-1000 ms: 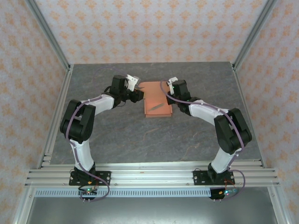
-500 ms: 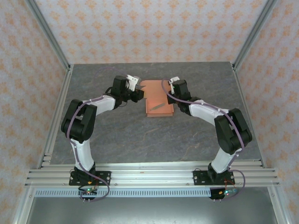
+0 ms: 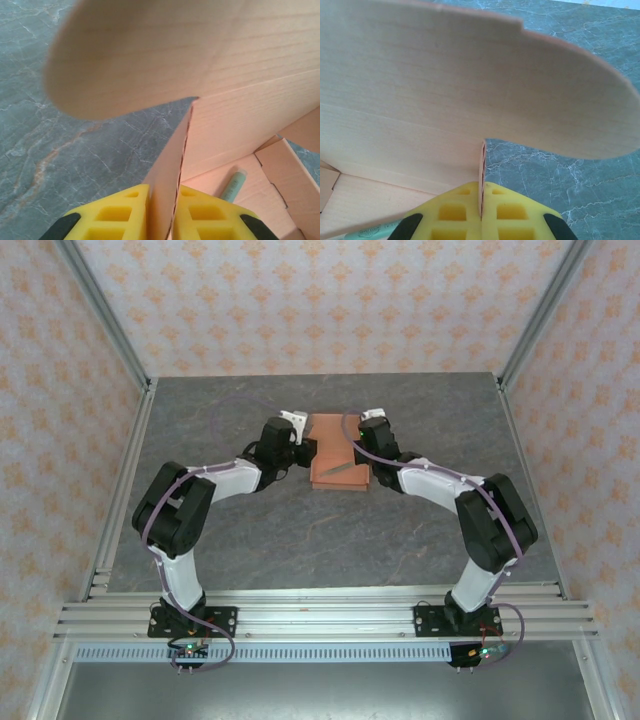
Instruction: Fold the paper box
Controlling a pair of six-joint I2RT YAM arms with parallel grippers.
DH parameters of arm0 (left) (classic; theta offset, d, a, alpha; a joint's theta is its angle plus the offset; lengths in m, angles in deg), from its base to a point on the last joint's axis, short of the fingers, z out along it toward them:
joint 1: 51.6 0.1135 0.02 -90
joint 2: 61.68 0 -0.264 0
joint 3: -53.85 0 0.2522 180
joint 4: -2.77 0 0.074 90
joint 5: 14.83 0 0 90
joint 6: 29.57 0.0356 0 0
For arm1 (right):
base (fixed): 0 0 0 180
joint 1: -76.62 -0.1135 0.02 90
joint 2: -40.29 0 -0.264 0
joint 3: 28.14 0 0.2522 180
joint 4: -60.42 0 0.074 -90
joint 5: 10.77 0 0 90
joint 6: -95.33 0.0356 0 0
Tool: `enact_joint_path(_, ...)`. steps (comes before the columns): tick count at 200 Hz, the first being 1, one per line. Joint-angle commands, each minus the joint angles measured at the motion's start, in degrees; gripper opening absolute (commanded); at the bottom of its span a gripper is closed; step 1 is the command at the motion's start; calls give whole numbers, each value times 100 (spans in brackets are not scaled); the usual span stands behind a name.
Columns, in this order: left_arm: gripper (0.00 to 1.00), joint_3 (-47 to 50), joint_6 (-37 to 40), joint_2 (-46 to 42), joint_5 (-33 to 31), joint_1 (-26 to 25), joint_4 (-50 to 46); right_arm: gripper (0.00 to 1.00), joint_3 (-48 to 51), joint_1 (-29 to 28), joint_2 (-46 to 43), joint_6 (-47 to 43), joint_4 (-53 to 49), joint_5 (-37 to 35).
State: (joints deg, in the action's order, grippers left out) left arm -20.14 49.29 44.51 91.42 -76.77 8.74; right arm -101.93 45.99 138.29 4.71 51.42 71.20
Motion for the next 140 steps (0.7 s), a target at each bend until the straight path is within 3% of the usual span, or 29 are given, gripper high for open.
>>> enact_joint_path(1,18,72,-158,-214,39,-303,484,3,86,-251,-151,235,210,155)
enact_joint_path(79,18,20,-1,-45,187,-480,462,3,132,-272,-78,472,353,153)
enact_joint_path(140,13,330,-161,-96,-1087,-881,757,2,351,-323,-170,840,860,-126)
